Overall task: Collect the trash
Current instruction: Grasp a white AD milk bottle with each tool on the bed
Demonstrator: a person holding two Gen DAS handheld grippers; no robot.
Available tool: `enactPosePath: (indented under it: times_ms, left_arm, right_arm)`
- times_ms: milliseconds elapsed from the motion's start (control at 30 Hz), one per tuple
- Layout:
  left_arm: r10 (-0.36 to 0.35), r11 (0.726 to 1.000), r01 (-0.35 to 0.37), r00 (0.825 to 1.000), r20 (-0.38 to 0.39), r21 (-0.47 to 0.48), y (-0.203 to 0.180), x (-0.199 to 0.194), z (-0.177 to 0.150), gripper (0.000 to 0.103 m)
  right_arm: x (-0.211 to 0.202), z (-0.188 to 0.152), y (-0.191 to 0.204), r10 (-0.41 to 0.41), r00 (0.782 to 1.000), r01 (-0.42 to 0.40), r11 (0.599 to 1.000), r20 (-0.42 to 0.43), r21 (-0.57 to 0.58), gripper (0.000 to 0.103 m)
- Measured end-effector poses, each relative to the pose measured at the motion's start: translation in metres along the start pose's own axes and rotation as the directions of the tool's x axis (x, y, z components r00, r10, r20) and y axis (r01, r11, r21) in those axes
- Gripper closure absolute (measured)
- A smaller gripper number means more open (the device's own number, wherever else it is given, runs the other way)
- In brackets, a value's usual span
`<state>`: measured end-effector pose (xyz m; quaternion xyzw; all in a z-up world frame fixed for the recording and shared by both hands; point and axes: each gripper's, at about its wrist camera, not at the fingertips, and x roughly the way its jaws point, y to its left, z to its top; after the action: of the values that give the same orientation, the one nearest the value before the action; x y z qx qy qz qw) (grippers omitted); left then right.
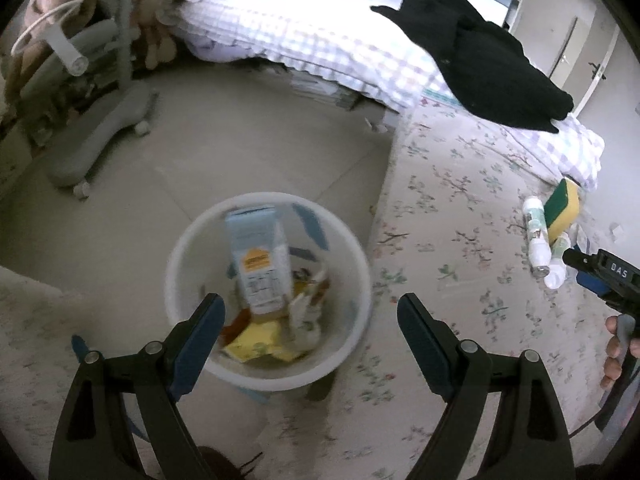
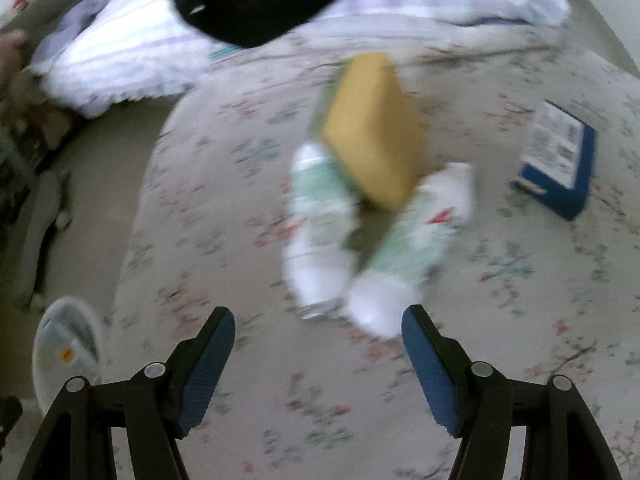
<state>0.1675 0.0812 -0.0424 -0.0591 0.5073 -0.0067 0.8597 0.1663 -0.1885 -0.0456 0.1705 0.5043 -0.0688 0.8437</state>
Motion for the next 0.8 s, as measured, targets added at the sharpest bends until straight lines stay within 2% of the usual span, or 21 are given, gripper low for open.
enactPosePath:
  times_ms: [133, 267, 600, 667, 800]
  left_arm:
    - [-0.015, 1.000, 0.015, 1.000, -0.018, 0.008, -0.023, 0.013, 0.005, 0.013]
    - [-0.029, 0.999, 0.030, 0.999, -0.035, 0.021, -0.049, 0.027, 0.009, 0.013]
    - [-0.079, 0.994, 0.083, 0.995, -0.061, 0.069, -0.121, 0.052, 0.009, 0.013]
    - [-0.093, 0.992, 0.098, 0.994, -0.059, 0.083, -0.136, 0.058, 0.010, 0.013]
    - [-0.123, 0.983, 0.128, 0.992, -0.042, 0.130, -0.168, 0.064, 0.013, 0.013]
  right_arm:
    - [0.006, 0.008, -0.027, -0.020, 1.000, 0.019, 0.997, 0.010, 0.073, 0.029]
    - [0.016, 0.012, -0.043, 0.011, 1.000, -0.010, 0.991, -0.004, 0.131, 0.032]
    - [0.037, 0.014, -0.058, 0.131, 0.991, -0.122, 0.969, -0.030, 0.214, 0.048]
    - [0.038, 0.014, -0.059, 0.144, 0.989, -0.133, 0.969, -0.035, 0.210, 0.057]
    - [0.031, 0.015, -0.068, 0.134, 0.990, -0.120, 0.969, -0.050, 0.216, 0.060]
